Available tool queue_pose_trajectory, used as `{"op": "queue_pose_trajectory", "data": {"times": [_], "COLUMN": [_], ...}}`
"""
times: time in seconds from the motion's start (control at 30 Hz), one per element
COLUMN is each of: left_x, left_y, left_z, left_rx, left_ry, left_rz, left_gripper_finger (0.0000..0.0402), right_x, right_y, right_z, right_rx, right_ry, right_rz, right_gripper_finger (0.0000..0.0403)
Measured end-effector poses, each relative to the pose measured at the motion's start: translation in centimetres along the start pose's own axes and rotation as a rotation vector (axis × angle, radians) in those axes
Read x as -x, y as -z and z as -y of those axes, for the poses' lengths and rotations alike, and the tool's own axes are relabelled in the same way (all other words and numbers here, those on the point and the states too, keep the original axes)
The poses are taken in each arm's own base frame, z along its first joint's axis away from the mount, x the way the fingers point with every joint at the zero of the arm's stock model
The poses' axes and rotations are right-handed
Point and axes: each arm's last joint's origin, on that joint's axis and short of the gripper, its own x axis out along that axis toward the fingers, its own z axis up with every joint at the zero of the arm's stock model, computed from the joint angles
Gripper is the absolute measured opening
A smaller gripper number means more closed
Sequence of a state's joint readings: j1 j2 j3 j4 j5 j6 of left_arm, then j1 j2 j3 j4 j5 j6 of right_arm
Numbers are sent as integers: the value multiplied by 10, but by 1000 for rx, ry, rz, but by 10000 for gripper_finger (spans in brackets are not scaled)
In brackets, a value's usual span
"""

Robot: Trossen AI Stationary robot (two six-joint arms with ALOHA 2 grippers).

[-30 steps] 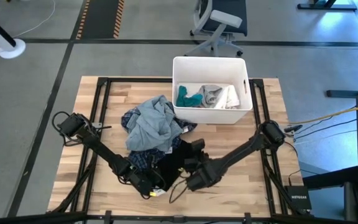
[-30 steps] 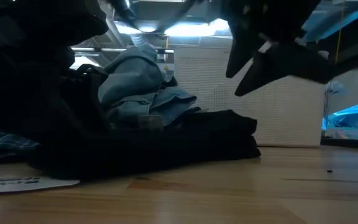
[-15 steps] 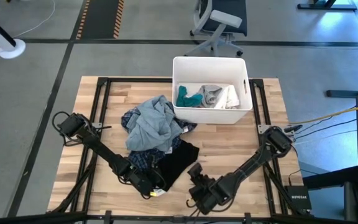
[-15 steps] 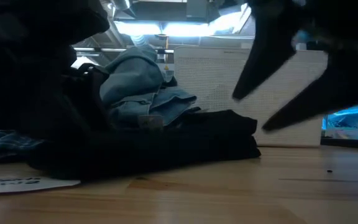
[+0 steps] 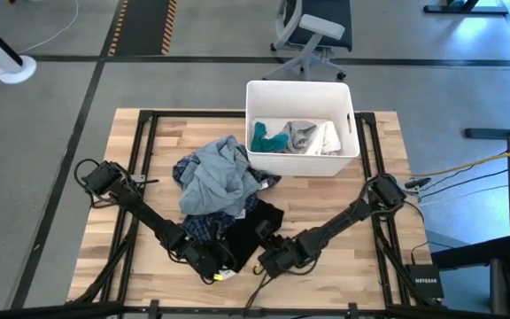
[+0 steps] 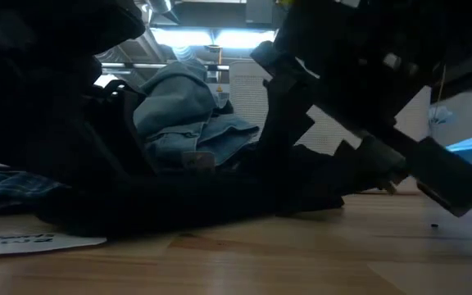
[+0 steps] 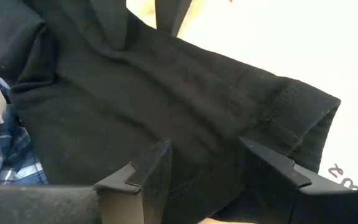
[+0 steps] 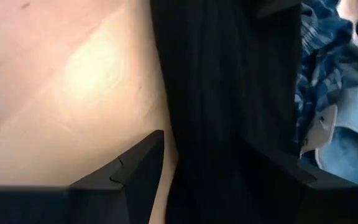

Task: Sort clothes
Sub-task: Put the black boxer into the white laundry bin

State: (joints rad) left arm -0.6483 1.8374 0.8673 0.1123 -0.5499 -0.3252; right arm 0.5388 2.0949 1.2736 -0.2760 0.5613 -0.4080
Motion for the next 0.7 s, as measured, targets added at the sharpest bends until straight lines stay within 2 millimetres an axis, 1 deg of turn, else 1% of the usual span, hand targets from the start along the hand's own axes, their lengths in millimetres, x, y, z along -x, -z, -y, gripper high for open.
{"op": "queue_pose_trajectory", "data": {"times": [0.1,0.23,0.37,0.47,0.53,0.57,0.63,0.7], "left_x": [0,0,0,0,0,0,0,0], "left_y": [0,0,0,0,0,0,0,0], "left_z": [0,0,0,0,0,0,0,0], "left_rx": [-1,-1,-2,-3,-10,-11,-11,-15], "left_ry": [1,3,4,3,3,3,3,3], "left_rz": [0,1,2,2,2,2,2,2], "left_gripper_finger": [175,175,175,175,175,175,175,175], "right_x": [-10,-16,-25,-32,-35,-36,-37,-37], "right_y": [3,4,9,16,19,20,21,21], "right_z": [1,7,21,32,37,39,40,39], "right_rx": [39,66,92,33,-36,-54,-65,-83], "right_ry": [14,87,154,163,166,154,119,100], "right_rz": [-21,-39,-67,-91,-96,-91,-76,-73], "right_gripper_finger": [225,225,225,220,200,183,133,67]}}
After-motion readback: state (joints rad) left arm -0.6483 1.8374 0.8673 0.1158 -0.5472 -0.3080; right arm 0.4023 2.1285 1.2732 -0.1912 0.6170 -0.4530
